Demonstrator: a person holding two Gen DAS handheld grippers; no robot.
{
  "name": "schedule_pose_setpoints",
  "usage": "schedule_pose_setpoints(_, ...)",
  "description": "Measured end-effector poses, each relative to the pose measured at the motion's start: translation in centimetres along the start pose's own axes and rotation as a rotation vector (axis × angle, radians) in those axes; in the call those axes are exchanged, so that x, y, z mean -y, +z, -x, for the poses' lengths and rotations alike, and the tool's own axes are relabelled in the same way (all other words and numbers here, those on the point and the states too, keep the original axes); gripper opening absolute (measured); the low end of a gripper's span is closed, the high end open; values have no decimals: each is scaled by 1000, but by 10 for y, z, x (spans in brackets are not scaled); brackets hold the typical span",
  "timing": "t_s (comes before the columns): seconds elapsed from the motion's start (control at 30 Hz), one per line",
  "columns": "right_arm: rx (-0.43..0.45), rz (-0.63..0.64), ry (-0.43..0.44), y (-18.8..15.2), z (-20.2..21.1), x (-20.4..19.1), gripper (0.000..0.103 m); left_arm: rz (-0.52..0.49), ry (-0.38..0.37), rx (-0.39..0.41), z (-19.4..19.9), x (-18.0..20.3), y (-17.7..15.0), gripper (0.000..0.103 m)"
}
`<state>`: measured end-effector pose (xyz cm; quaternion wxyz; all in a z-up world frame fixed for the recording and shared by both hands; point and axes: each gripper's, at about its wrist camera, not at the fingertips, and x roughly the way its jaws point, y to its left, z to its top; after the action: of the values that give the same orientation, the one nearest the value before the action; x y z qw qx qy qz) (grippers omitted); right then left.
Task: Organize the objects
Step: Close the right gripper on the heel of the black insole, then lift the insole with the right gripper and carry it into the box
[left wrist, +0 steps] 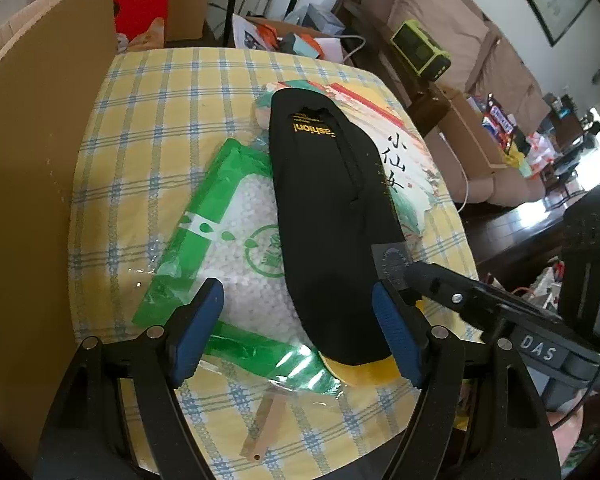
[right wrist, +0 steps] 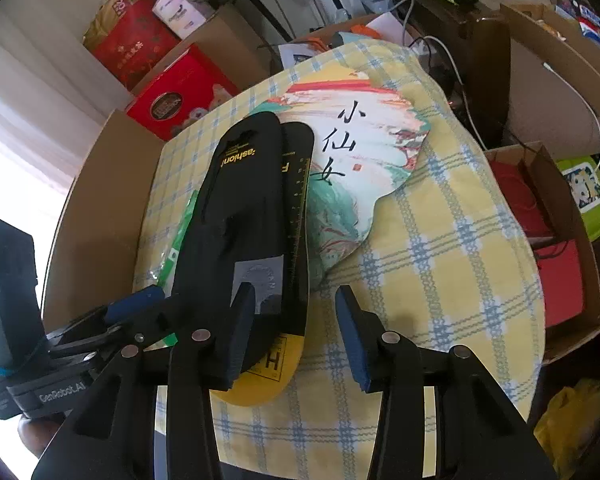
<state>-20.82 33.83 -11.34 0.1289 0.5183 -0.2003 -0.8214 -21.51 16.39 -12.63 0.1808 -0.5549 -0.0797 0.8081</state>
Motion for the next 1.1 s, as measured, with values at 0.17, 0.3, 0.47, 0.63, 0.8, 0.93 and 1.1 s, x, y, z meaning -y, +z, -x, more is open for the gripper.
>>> schedule_pose_setpoints(0.17,-27,-17,43,-2,-8,0,38,-24,1,3,-2,6,0,73)
schedule_pose_setpoints(0.3,-36,-19,76,-5,-9,-2,27,-62,40,22,-1,12,-3,50)
schedule_pose_setpoints(0.47,-20,16,74,-8,-1,-14,23,-99,36,21,2,16,-6,40)
schedule_pose_setpoints(0.63,3,19,71,-8,7,-18,22,-81,-6,31,7,12,-6,39)
schedule_pose_setpoints(0.8,31,27,78,-6,17,-26,22,-91,-11,74,24,16,-6,38)
schedule_pose_setpoints(0.93,64,56,73,-3,32,-36,22,-87,-30,99,38,17,-3,37)
schedule_pose_setpoints(1.1,98,89,85,-2,50,-53,22,-76,-55,132,62,18,0,37)
